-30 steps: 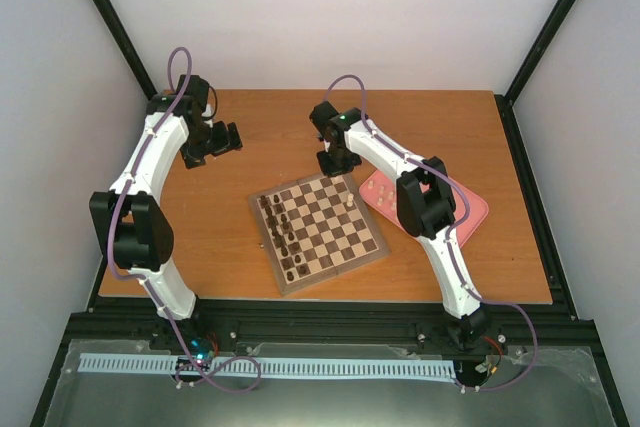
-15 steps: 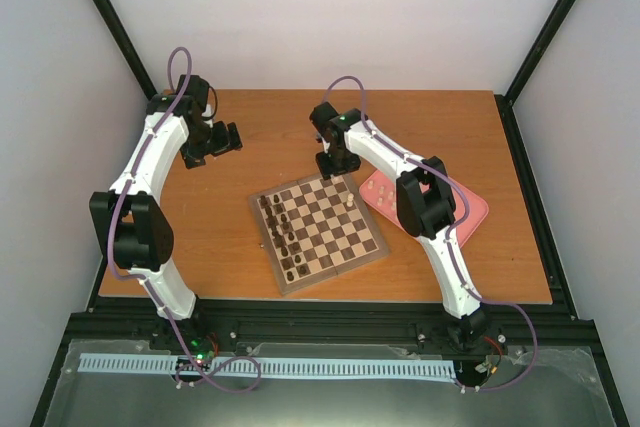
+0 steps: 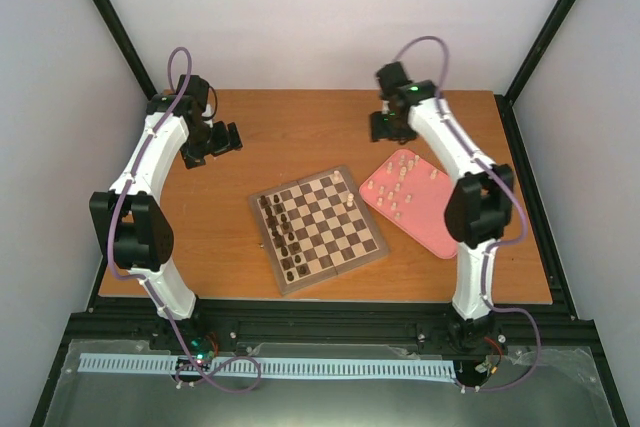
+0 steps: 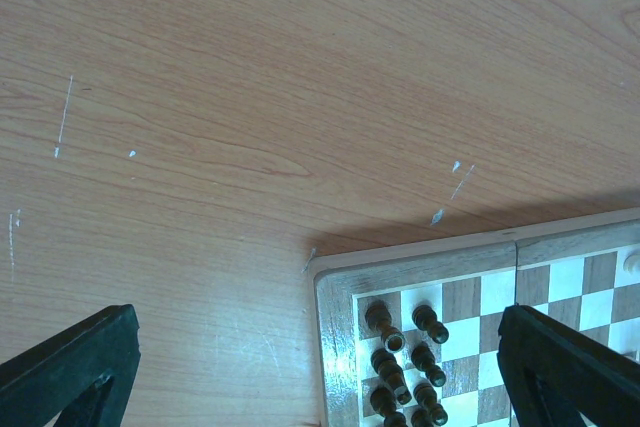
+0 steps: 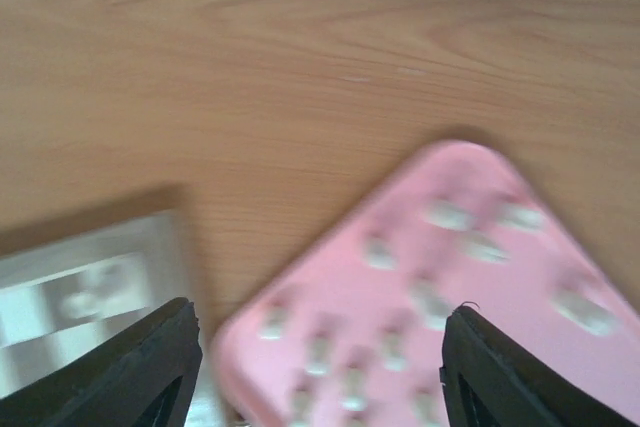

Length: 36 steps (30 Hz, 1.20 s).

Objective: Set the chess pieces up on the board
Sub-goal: Pick up the chess piece from the storage box.

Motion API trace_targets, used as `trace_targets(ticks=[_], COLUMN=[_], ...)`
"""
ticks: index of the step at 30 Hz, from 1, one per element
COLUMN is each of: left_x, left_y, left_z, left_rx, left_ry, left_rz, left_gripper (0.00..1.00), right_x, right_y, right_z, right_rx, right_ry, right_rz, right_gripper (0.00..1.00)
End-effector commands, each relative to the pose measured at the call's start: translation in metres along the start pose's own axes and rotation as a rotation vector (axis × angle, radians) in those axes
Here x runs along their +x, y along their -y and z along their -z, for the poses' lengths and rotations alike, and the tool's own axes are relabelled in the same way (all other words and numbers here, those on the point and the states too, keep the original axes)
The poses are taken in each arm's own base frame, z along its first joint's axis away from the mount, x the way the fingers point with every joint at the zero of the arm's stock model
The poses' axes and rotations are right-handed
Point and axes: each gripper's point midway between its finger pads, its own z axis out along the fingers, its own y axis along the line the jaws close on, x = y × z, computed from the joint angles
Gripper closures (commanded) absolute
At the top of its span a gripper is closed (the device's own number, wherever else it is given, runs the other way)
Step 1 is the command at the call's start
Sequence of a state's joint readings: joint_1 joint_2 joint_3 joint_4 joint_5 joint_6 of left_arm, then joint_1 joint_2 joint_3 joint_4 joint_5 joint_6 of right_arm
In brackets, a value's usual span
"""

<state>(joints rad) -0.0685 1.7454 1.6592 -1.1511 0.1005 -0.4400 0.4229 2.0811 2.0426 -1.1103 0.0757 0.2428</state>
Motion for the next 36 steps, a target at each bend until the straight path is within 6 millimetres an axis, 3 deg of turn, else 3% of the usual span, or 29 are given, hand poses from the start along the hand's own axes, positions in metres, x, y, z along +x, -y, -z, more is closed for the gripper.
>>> trace_targets(ticks=[1,4,7,13,20,36], left_x=[-0.003,-0.002,-0.002,-0.001,0.000,-0.002], left_y=[0.006,0.005,0.004,0.004,0.002,0.002], left_z=[0.002,0.001,-0.001,-0.003,-0.006,-0.011], left_rx=[0.015,0.013,0.011,0.008,0.000,-0.008], left_ry=[0.012,0.009,0.008,0.001,-0.007,-0.014], left_rz=[-0.026,-0.027,-0.023,-0.022,-0.017,-0.006], left_gripper=[0.00,0.00,0.00,0.00,0.00,0.00], right_x=[0.026,0.051,0.073,0.092,0.098,0.084], right_y=[0.096,0.141,0.158,0.165,0.168,0.178], right_z=[-0.011,-0.021,-0.037,-0.061,-0.080,-0.098], right_rx=[0.169,0.238,0.223,0.204,0.191,0.185], right_ry=[-0.059,-0.112,-0.174,-0.227,-0.257,-0.262], right_rz=[-0.235,-0.325,-0.372,-0.419,-0.429,-0.438], right_gripper=[0.35,0.37,0.41,0.42,0.47,0.57])
